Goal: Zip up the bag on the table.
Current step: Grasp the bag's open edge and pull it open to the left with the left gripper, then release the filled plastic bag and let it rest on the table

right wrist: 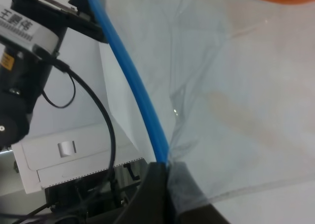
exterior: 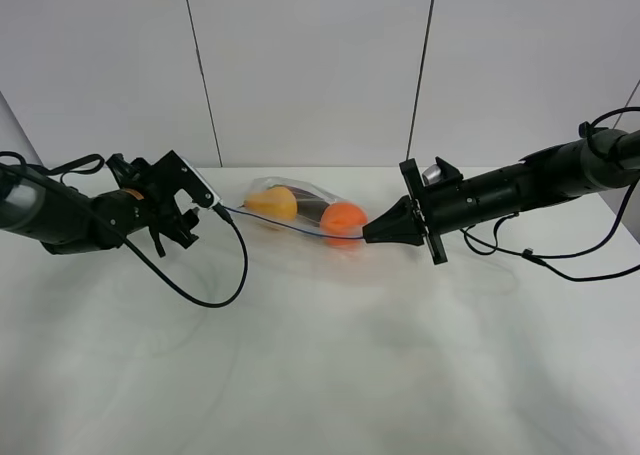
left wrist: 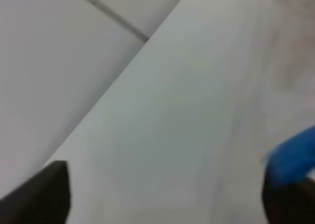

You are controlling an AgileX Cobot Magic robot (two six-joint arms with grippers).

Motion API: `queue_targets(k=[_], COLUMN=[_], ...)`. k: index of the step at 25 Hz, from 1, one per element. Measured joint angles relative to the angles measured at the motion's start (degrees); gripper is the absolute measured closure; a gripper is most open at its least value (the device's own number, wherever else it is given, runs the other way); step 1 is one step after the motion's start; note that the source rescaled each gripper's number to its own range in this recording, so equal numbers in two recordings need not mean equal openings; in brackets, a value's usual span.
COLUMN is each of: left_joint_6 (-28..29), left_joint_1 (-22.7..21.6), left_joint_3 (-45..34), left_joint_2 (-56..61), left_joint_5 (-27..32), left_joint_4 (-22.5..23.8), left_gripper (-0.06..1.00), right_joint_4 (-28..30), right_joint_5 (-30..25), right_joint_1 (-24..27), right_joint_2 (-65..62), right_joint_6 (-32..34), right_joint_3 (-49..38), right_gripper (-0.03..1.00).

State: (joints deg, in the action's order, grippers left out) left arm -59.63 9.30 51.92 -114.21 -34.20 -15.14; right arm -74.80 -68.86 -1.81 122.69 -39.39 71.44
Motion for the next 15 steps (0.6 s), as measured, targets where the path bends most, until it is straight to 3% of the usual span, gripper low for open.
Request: queue_targets(k=[4, 10, 15], left_joint_6=[1.56, 18.0, 28.4], left_joint_1=[-3.29, -7.23, -9.01], left_joint_3=[0.0, 0.0, 1.07], left_joint_2=[0.0, 0.0, 1.99], left_joint_5=[-0.02, 1.58, 11.38], left_joint_4=[-0.05, -0.64, -0.81], left_gripper=[-0.03, -0.05, -0.05], right_joint_4=[0.02, 0.02, 0.02], right_joint_5=[0.01, 0.01, 0.01], right_joint_1=[0.0, 0.0, 0.0], right_joint_2=[0.0, 0.0, 0.0], right_joint_6=[0.0, 0.07, 0.2], right_joint_3=[0.0, 0.0, 0.0], right_gripper=[0.97, 0.97, 0.97])
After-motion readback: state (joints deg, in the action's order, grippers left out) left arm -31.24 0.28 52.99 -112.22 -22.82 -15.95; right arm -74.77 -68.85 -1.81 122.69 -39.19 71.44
